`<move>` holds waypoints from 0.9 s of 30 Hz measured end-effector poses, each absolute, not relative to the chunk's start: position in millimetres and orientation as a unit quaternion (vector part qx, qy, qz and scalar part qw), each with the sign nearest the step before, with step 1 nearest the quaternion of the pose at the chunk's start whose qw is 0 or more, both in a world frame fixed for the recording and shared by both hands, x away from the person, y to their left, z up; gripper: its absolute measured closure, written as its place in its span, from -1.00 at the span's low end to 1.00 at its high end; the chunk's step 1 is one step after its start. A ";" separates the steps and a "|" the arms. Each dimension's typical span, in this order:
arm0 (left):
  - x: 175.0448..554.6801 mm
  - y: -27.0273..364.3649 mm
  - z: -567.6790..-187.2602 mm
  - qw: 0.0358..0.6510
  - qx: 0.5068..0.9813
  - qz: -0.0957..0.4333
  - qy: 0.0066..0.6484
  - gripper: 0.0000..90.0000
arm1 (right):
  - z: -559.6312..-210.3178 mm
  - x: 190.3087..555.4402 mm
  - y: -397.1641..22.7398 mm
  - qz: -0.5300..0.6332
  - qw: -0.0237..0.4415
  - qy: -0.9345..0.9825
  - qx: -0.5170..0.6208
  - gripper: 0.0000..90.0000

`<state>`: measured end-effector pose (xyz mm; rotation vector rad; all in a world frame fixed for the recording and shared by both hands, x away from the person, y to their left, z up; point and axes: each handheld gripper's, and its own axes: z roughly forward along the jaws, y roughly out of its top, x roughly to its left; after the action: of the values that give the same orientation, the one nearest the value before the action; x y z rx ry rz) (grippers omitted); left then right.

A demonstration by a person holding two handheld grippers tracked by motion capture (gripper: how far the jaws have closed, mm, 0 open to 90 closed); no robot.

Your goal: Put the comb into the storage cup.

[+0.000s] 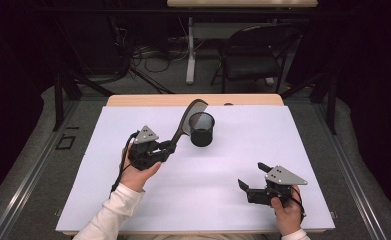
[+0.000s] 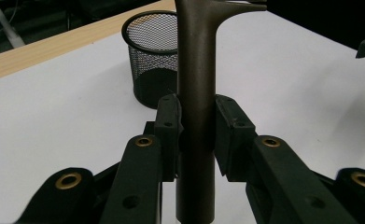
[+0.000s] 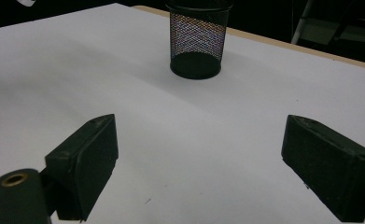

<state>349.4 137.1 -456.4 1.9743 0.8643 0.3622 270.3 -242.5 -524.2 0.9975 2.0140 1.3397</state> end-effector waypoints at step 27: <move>339.2 129.1 -474.0 0.477 0.777 0.174 0.374 0.61 | -519.1 282.6 -227.3 0.486 0.211 0.737 0.420 -1.00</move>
<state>339.2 129.1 -474.0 1.8974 0.9129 0.4240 282.6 -227.3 -519.1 1.1671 2.0472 1.3494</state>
